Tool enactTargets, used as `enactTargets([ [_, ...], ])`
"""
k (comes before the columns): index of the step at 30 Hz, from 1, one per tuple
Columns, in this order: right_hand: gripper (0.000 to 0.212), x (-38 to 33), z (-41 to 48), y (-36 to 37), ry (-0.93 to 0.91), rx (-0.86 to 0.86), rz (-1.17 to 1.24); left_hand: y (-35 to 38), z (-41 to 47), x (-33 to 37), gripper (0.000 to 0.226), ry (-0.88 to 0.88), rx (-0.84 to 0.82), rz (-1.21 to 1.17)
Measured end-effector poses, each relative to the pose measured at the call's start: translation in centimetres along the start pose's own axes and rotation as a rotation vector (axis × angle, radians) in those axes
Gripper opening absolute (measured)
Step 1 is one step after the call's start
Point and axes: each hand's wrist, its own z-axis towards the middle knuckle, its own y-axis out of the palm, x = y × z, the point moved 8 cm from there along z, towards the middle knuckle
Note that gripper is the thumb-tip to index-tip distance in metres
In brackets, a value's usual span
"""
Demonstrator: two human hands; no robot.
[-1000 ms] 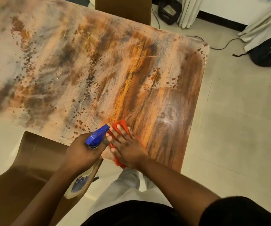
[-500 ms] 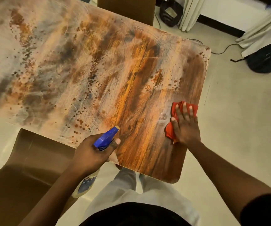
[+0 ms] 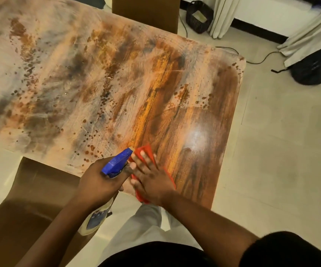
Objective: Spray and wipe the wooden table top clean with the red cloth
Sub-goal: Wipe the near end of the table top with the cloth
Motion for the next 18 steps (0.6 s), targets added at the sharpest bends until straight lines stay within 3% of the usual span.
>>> enactTargets([
  [4, 0.065, 2.3, -7.8, 1.5, -0.023, -0.020, -0.058, 1.3, 0.6, 0.7, 0.027, 0.032, -0.017, 0.042],
  [11, 0.067, 16.2, -13.0, -2.3, 0.385, 0.019, 0.029, 3.6, 1.8, 3.0, 0.062, 0.017, -0.082, 0.005],
  [18, 0.067, 28.2, -6.2, -9.7, 0.615, 0.135, 0.077, 3.6, 4.0, 6.6, 0.030, 0.017, 0.021, -0.035],
])
